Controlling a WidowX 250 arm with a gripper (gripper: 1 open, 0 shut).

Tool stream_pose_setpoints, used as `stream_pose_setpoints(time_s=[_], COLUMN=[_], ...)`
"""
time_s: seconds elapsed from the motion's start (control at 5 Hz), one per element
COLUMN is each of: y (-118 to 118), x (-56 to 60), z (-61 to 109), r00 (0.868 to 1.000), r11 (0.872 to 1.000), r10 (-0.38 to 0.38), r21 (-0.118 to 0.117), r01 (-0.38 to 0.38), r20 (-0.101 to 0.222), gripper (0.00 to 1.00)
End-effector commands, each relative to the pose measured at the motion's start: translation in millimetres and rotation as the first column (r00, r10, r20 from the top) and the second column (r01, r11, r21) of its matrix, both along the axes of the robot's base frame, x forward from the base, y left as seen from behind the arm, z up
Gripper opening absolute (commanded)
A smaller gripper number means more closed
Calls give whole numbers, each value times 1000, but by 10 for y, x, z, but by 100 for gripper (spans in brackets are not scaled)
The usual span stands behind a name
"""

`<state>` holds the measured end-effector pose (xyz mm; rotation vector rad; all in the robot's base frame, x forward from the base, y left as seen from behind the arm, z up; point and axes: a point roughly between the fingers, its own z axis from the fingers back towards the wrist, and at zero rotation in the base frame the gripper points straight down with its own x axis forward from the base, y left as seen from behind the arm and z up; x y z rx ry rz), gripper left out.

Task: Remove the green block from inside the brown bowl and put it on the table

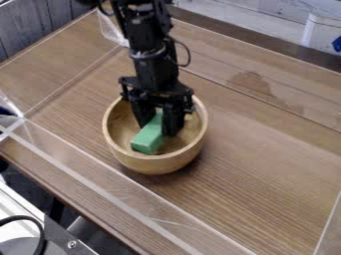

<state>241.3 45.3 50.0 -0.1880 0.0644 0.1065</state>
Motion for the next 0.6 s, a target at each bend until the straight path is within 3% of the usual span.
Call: stream_pose_setpoints(time_s=[0.0, 0.2, 0.4], y=[45, 34, 57], x=[126, 129, 145], z=[220, 229, 172], r00=[998, 999, 999], r11=[1000, 999, 999], r10=[7, 4, 3], r21=[28, 39, 40], r01=[-9, -6, -5], r20=[59, 40, 42], gripper=[0, 0, 0])
